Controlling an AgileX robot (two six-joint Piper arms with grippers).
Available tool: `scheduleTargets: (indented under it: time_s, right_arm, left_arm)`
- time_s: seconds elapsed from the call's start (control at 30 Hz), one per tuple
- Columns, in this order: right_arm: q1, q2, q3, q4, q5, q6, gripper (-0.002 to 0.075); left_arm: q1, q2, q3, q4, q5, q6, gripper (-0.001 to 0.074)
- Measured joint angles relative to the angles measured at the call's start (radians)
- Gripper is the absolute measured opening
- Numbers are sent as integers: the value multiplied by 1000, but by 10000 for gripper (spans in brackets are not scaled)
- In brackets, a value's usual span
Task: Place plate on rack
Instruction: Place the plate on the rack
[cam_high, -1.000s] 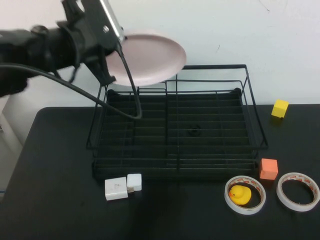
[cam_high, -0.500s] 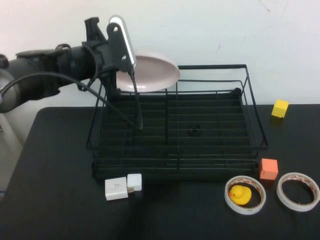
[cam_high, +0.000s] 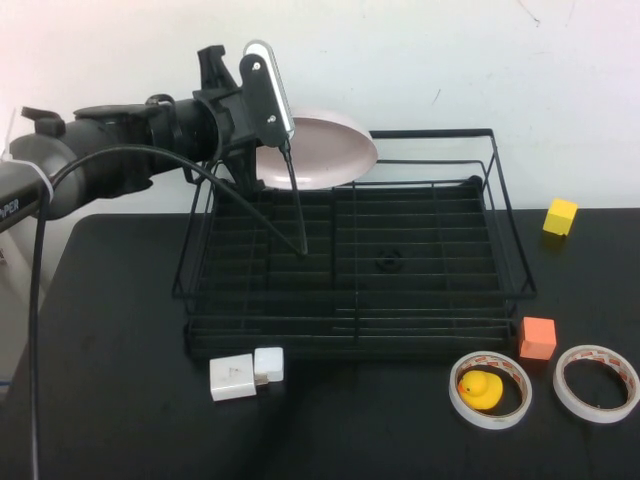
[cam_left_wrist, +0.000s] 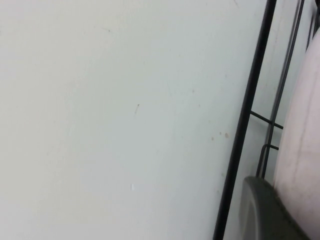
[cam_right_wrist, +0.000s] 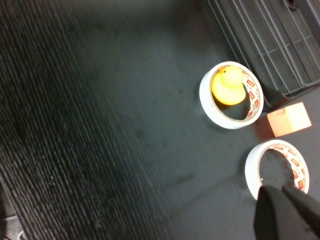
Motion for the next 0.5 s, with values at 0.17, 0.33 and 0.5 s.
scheduleTargets:
  time_s: [0.17, 0.33, 0.5]
  right_arm:
    - [0, 0, 0, 0, 0, 0, 1]
    - [0, 0, 0, 0, 0, 2, 1]
    - [0, 0, 0, 0, 0, 4, 1]
  left_arm:
    - [0, 0, -2, 0, 1, -20, 70]
    - [0, 3, -2, 0, 4, -27, 70]
    - [0, 25, -10, 0, 6, -27, 70]
